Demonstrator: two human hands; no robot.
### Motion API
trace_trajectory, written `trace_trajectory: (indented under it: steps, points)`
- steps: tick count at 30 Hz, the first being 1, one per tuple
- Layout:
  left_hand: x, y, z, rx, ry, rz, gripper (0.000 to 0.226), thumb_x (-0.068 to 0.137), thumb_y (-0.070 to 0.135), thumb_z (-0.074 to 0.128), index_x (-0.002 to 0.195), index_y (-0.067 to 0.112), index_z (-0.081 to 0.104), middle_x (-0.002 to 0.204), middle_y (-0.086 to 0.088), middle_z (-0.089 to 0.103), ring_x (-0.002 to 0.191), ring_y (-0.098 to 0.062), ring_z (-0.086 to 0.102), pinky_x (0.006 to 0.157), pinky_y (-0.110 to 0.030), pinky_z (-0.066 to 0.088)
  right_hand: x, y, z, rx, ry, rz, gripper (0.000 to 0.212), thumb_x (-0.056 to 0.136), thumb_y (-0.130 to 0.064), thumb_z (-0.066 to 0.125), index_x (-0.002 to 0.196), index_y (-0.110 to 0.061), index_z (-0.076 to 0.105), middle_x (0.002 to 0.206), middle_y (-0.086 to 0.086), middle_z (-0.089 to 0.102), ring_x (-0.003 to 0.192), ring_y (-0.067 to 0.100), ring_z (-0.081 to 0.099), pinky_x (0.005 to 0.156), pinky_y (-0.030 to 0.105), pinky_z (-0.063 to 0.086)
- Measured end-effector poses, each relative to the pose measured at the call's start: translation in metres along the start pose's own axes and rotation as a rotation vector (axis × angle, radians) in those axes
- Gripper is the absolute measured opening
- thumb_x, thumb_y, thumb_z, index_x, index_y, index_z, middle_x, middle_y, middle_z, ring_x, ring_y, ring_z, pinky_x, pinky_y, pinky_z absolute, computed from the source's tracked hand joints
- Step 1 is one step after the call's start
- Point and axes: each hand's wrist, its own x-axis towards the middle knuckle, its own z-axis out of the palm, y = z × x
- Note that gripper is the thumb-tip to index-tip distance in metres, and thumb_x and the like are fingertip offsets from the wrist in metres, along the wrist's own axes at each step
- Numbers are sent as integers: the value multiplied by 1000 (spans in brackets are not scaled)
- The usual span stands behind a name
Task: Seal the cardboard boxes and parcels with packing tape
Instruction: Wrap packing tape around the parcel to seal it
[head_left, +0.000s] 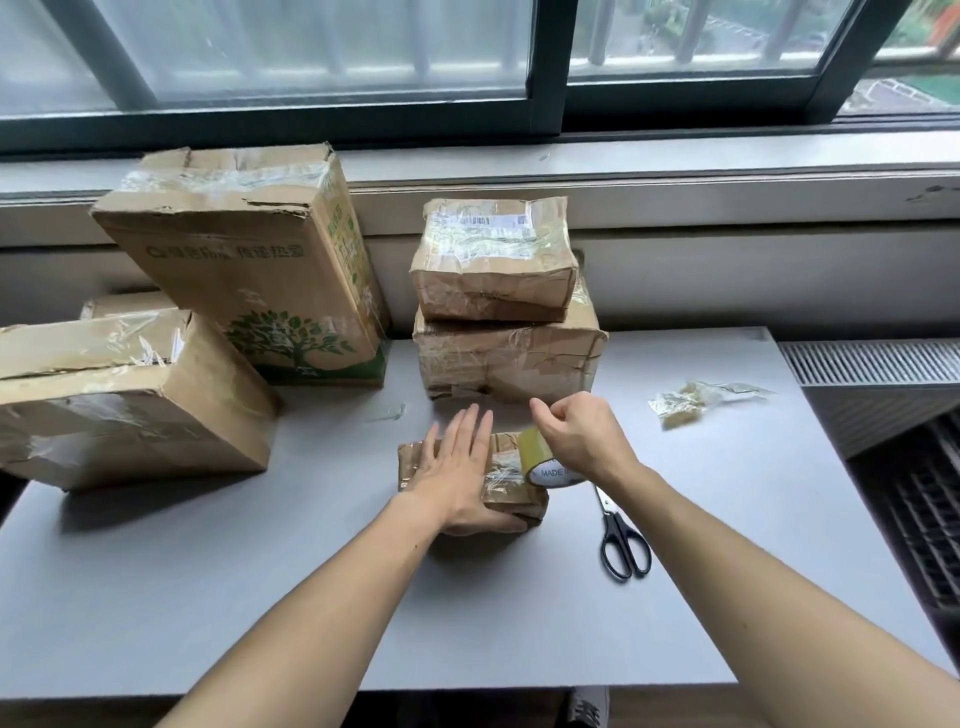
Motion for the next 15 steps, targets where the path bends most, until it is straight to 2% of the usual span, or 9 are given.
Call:
trace_trajectory:
  steps: [2,4,6,8,10,12,15]
  points:
    - [7,12,-1,-11,32,101,141,64,85,61,154,16,-23,162,-4,-28,148,-19,-27,120,-47,-15,-1,6,-2,109,-6,6,59,97,-36,54,48,-15,30,47,2,28,48,17,29,49,34,26]
    - [12,20,1,-23,44,128,142,64,84,63,154,17,-23,162,-2,-28,148,-17,-27,120,-45,-16,-2,20,0,416,-55,53,56,95,-35,62,50,-18,35,51,1,29,50,14,28,50,31,23]
    - [14,22,4,-26,32,104,141,63,83,64,154,17,-22,162,0,-26,148,-16,-26,120,-45,-16,-5,31,5,729,-88,205,50,81,-49,76,63,-10,51,62,7,37,58,19,37,57,31,29]
    - [17,21,6,-10,12,80,141,62,83,64,154,19,-22,162,1,-23,149,-16,-22,120,-45,-14,-6,36,13,853,-74,346,58,63,-60,80,83,-8,61,75,13,46,68,27,46,63,39,36]
    - [20,20,7,4,-9,66,142,61,85,63,154,20,-22,163,1,-21,150,-17,-18,120,-44,-13,-3,29,13,854,-56,348,52,65,-56,77,80,-9,60,74,13,46,67,27,46,60,37,36]
    - [21,20,6,15,-30,60,142,61,87,61,153,21,-23,163,0,-20,150,-19,-16,121,-44,-11,1,19,3,737,-76,216,44,80,-44,72,62,-10,52,62,9,38,57,21,38,52,28,28]
    - [22,20,6,38,-28,63,136,64,87,59,154,22,-20,163,-2,-18,150,-22,-14,120,-45,-11,7,20,-16,524,-60,97,59,94,-29,64,44,-21,35,50,2,27,48,17,27,46,27,20]
